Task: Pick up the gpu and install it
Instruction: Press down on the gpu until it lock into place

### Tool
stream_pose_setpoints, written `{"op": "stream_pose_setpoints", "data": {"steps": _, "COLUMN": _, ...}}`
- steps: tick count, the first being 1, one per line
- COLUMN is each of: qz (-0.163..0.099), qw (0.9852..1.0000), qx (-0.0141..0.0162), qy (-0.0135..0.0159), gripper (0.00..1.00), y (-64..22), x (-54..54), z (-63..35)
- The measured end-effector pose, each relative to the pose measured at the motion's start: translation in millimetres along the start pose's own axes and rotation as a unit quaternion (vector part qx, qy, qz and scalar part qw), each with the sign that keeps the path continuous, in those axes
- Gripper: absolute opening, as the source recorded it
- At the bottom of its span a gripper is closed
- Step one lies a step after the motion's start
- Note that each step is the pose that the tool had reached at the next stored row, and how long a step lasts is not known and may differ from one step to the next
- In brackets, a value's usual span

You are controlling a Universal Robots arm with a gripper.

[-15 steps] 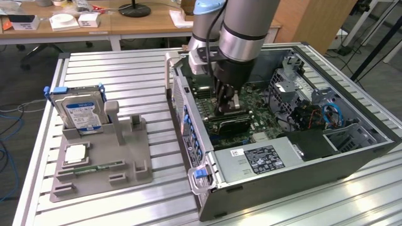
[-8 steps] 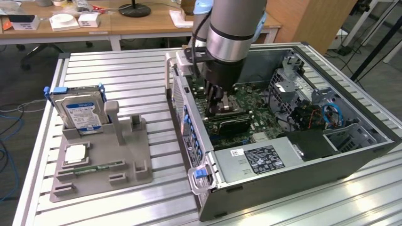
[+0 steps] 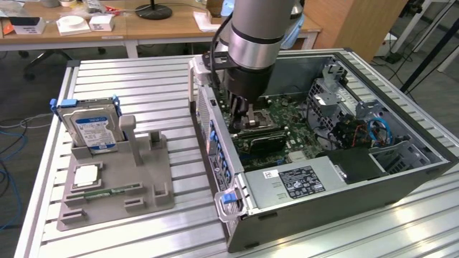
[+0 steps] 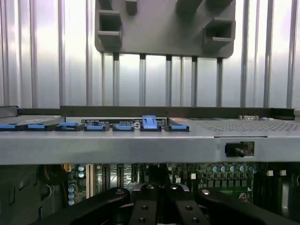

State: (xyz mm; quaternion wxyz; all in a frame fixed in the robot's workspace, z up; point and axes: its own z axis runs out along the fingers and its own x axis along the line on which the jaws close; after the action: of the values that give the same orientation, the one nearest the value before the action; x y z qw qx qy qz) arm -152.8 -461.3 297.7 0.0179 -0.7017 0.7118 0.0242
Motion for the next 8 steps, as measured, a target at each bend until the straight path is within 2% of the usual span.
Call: {"op": "stream_pose_setpoints", "data": {"steps": 8, "qz": 0.000, "qw": 1.0000, "qx": 0.0006, "qy": 0.0001, "gripper": 0.11, "y": 11.1, "x": 1.2, "z": -0.6}}
